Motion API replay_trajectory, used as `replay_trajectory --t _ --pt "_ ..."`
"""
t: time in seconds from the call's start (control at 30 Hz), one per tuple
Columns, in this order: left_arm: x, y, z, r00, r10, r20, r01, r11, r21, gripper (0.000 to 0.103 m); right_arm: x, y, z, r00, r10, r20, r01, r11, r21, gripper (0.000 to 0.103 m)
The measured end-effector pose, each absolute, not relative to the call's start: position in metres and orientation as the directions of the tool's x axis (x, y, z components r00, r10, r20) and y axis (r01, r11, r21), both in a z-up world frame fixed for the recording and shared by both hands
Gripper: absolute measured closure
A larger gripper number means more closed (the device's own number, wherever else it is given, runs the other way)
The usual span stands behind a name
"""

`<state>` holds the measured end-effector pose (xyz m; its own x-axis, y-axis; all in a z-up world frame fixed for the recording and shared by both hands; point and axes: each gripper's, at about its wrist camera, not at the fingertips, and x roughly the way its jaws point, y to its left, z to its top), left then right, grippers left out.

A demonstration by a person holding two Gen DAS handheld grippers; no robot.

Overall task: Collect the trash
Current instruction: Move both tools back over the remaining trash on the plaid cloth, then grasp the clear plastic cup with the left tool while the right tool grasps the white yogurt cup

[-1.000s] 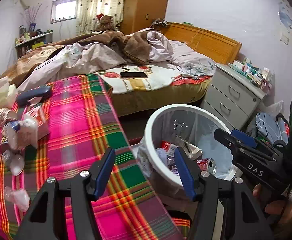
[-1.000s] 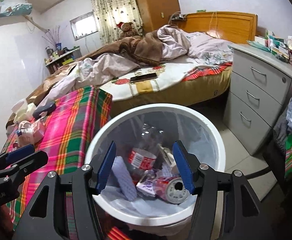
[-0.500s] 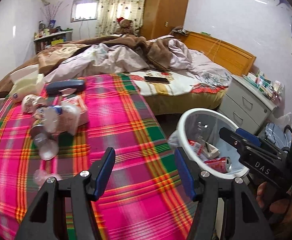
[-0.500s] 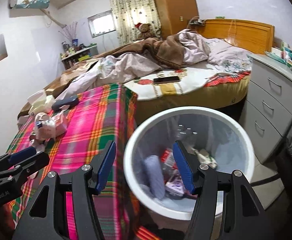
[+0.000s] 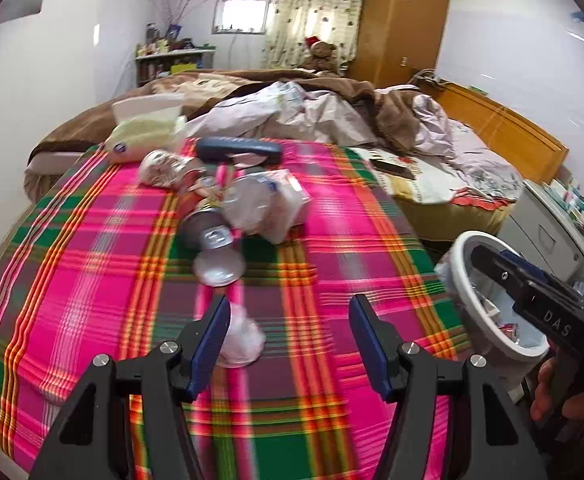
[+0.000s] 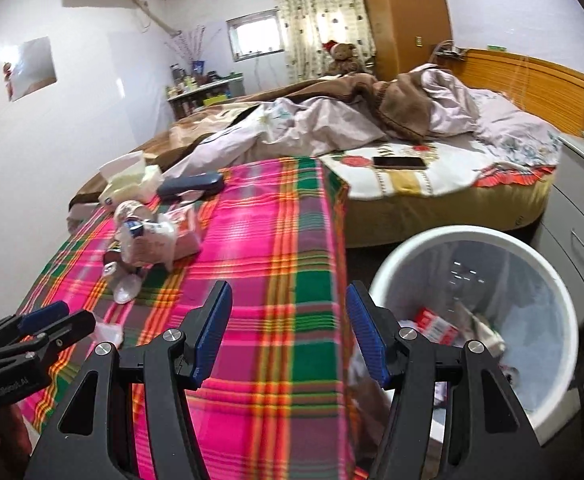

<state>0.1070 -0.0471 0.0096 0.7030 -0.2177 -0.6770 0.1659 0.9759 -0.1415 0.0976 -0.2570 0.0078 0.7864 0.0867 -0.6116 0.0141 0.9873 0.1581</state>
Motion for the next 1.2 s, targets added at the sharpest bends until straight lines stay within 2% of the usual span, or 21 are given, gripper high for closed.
replay_trajectory --t 0.63,0.83,0.93,1.2 --pt "0.144 -0.006 -0.042 0.620 -0.175 -0.765 0.073 0.983 -0.166 0.039 0.160 -0.186 0.006 0.721 0.247 -0.647 -0.163 0.968 0.188 0.042" --pt "0.149 0.003 -0.044 0.628 -0.189 -0.755 0.074 0.980 -0.184 0.041 0.173 -0.164 0.006 0.703 0.279 -0.654 -0.187 0.960 0.208 0.042" --pt "0.149 0.009 -0.044 0.628 -0.189 -0.755 0.068 0.980 -0.189 0.047 0.181 -0.152 0.007 0.696 0.282 -0.660 -0.194 0.959 0.206 0.042" --pt "0.153 0.040 -0.044 0.632 -0.152 -0.760 0.012 0.982 -0.186 0.048 0.206 -0.126 0.010 0.692 0.245 -0.679 -0.152 0.969 0.195 0.042"
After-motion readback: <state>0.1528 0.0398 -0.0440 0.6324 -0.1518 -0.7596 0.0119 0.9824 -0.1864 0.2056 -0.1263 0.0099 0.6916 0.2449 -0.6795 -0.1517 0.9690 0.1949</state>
